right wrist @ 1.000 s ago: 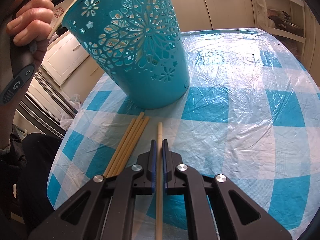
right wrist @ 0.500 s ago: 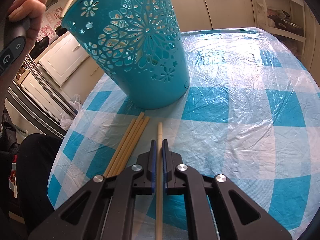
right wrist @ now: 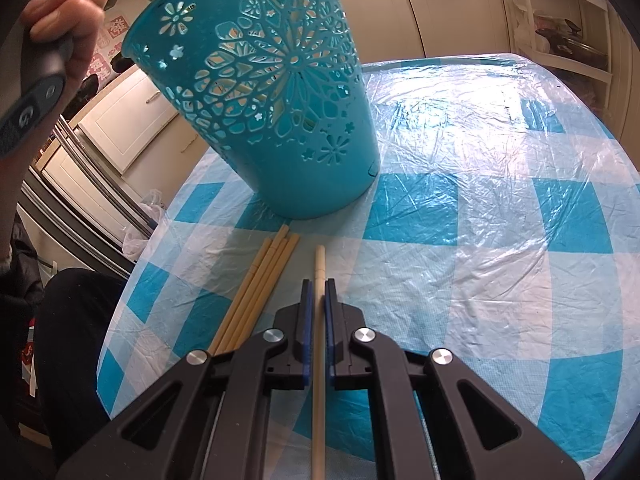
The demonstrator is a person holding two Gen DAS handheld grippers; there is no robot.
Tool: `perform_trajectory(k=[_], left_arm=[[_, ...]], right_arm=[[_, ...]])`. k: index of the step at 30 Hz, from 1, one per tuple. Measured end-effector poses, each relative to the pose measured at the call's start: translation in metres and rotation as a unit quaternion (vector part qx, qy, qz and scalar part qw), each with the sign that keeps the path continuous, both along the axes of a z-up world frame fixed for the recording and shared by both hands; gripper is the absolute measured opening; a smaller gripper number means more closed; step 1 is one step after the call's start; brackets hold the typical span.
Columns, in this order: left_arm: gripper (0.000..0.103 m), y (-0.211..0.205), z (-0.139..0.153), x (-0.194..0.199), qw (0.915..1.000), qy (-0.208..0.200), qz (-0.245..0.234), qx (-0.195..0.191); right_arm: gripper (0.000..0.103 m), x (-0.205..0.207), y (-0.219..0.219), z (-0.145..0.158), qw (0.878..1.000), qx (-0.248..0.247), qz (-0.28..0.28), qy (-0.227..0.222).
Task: Organize utensils
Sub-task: 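Lift the chopstick with the left tool into the teal basket while the right tool holds its chopstick, then lift the chopstick with the right tool and drop it into the teal basket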
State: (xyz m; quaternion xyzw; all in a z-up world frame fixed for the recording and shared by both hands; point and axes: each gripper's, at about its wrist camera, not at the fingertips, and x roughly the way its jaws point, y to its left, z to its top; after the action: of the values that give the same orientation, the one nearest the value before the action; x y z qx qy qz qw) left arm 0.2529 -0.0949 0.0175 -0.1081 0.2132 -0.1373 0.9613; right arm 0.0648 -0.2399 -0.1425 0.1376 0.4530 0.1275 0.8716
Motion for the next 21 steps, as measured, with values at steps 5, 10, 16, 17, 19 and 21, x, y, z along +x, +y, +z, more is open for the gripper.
perform_trajectory(k=[5,10,16,17,19,21], left_arm=[[0.005,-0.006,-0.02,-0.01,0.9983,0.032,-0.023,0.042],[0.015,0.004,-0.032,-0.026,0.9959,0.055,-0.031,0.065],[0.048,0.051,-0.034,-0.053,0.9965,0.057,0.009,0.059],[0.048,0.059,-0.035,-0.057,0.9964,0.062,0.014,0.056],[0.05,0.077,-0.04,-0.063,0.9958,0.075,0.026,0.047],[0.05,0.091,-0.045,-0.067,0.9949,0.086,0.034,0.04]], right_arm=[[0.006,0.0,-0.001,0.0,1.0,-0.003,0.0,0.0],[0.007,0.0,0.0,0.0,1.0,-0.007,0.005,0.004],[0.006,-0.005,0.024,0.004,0.994,-0.1,0.036,-0.008],[0.005,-0.006,0.032,0.005,0.991,-0.129,0.043,-0.015],[0.005,-0.009,0.045,0.004,0.984,-0.167,0.053,-0.027],[0.006,-0.009,0.045,0.004,0.986,-0.16,0.048,-0.021]])
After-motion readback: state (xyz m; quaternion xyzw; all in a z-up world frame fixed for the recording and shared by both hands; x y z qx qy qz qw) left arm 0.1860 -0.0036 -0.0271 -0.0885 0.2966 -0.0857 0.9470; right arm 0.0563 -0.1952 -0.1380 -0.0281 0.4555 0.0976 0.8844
